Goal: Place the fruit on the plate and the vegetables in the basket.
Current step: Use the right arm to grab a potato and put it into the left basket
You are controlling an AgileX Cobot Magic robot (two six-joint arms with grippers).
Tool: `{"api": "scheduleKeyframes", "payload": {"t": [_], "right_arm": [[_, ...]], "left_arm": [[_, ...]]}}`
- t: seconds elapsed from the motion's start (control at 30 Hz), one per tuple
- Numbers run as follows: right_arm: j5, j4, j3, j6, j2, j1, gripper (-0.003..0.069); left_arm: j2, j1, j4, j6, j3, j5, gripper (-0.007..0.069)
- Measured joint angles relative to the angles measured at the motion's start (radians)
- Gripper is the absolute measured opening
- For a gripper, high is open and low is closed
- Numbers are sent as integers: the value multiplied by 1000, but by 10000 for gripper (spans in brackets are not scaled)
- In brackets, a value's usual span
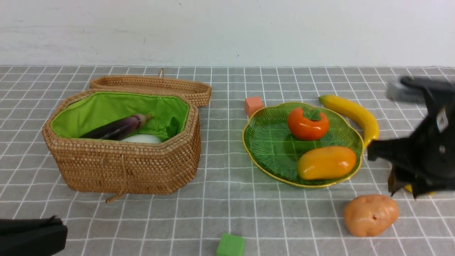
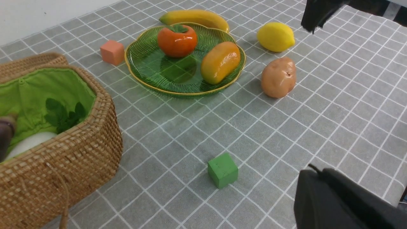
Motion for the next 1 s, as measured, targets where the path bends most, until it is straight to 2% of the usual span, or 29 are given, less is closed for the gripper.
{"api": "scheduleKeyframes", "payload": {"t": [0.03,0.1,0.13,0.17,0.2,0.27,0.7,0.87,1.0], "right_arm": [[-61,15,51,34,4,-31,428],[-135,29,85,51,10,-54,481],[-215,44,120,64,29,-83,560],[-244,49,129,66,35,-89,577],[-308,75,141,73,71,-113,642],[-347,94,143,75,103,-131,674],[-441,164,142,60,297,-150,626],[-446,226,140,-51,327,-150,603],[-447,276,136,-197,329,-150,562]], "left_arm": [[0,0,-3,0,0,0,-13],[0,0,-7,0,0,0,-13],[0,0,-17,0,0,0,-13],[0,0,-18,0,0,0,-13],[0,0,-23,0,0,0,-13],[0,0,-23,0,0,1,-13],[0,0,-25,0,7,4,-13],[0,0,-25,0,7,4,-13],[0,0,-25,0,7,3,-13]]}}
